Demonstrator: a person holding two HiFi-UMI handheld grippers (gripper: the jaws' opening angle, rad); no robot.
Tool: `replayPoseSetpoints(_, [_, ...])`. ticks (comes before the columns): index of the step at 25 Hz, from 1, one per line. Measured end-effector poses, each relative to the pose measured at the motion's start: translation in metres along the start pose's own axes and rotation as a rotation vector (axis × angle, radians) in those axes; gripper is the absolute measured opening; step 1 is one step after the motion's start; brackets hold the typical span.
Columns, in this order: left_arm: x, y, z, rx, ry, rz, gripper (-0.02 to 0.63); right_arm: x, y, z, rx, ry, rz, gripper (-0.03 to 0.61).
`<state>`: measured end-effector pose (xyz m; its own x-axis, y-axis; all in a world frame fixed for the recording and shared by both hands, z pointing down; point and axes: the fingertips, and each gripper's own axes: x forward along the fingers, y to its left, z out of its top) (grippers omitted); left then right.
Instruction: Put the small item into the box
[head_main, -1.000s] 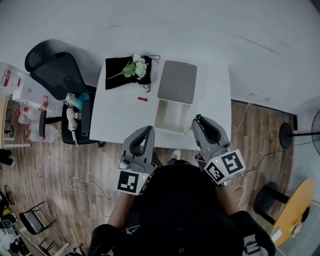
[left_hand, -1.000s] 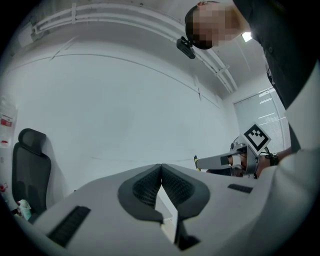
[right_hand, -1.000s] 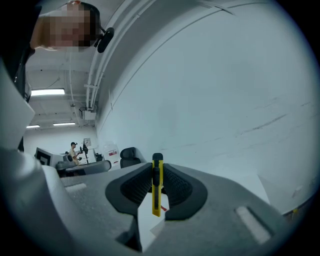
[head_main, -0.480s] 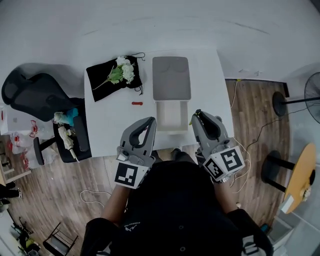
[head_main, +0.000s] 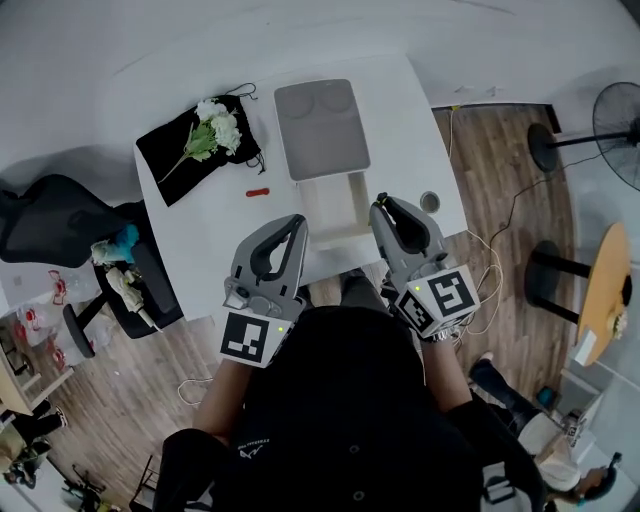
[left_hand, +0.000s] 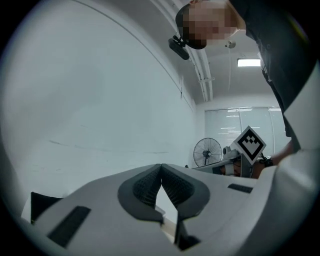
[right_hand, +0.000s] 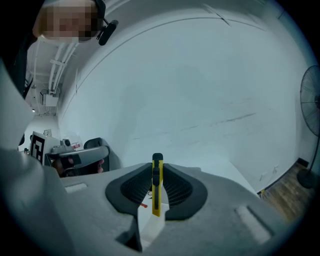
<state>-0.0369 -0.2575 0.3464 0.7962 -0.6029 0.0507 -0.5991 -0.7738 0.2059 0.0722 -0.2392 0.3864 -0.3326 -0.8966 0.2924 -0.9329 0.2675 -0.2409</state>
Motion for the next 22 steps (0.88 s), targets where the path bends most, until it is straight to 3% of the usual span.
replayPoseSetpoints(8, [0.000,0.015,-0.003,-0.014,0.017,-0.031,0.005,0.029,-0.013,-0.051,0.033,0.128,-0.057,0.071])
replayPoseSetpoints(22, [-0.007,0.036,-0.010,-0.021,0.036,-0.023,0.005,0.085,-0.023,-0.138,-0.010,0.401,-0.034,0.071])
